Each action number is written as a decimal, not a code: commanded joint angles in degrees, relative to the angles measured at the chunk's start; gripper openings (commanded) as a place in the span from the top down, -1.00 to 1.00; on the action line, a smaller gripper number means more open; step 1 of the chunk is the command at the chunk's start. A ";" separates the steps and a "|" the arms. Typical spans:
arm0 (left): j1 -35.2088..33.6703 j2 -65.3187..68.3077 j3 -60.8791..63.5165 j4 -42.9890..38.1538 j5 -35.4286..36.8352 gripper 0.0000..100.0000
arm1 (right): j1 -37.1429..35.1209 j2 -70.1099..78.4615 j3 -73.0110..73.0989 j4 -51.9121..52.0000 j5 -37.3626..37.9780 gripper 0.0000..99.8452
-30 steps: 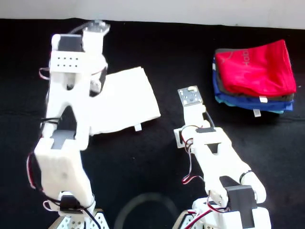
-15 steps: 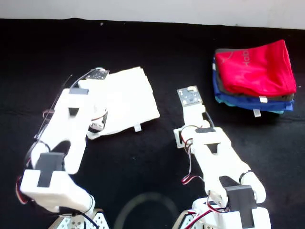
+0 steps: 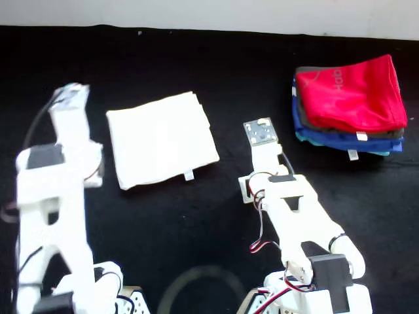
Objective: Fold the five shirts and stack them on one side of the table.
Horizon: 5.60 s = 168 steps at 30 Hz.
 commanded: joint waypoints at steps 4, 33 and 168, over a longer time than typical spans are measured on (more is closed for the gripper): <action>-11.56 -3.91 19.12 -17.41 -0.62 0.97 | -0.92 0.84 -1.54 -1.36 -0.44 0.98; -14.99 -4.09 32.22 -25.23 -0.62 0.97 | -18.24 58.07 -121.98 64.48 -14.42 0.28; -14.90 -4.09 32.40 -25.32 -0.26 0.98 | 28.53 38.81 -124.88 57.54 28.40 0.99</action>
